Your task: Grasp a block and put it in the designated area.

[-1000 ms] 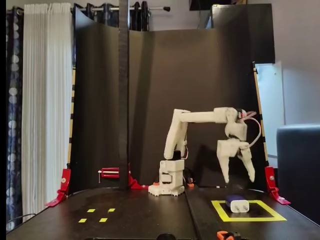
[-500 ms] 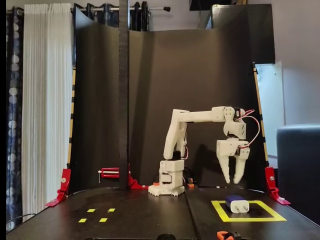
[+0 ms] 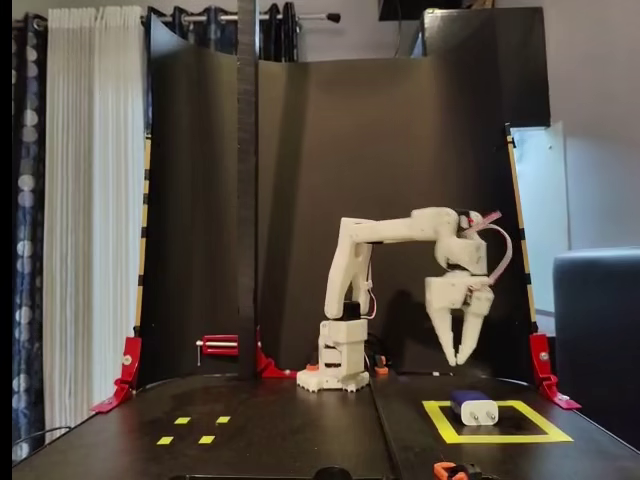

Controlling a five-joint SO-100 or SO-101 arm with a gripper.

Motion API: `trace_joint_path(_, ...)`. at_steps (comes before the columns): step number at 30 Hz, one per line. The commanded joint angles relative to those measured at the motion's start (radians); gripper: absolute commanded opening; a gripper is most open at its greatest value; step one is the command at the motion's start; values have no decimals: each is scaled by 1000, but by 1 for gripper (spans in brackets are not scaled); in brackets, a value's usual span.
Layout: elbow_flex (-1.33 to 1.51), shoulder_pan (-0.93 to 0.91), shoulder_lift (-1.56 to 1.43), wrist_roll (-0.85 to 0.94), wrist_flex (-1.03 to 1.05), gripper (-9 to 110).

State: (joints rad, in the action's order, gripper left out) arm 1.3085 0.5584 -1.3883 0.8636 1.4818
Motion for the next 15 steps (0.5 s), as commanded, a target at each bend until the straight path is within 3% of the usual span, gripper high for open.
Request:
trace_joint_path(1,-12,-126,-49,17,-48,0)
trace_joint_path(15,-12,-591,-64,127,-278,0)
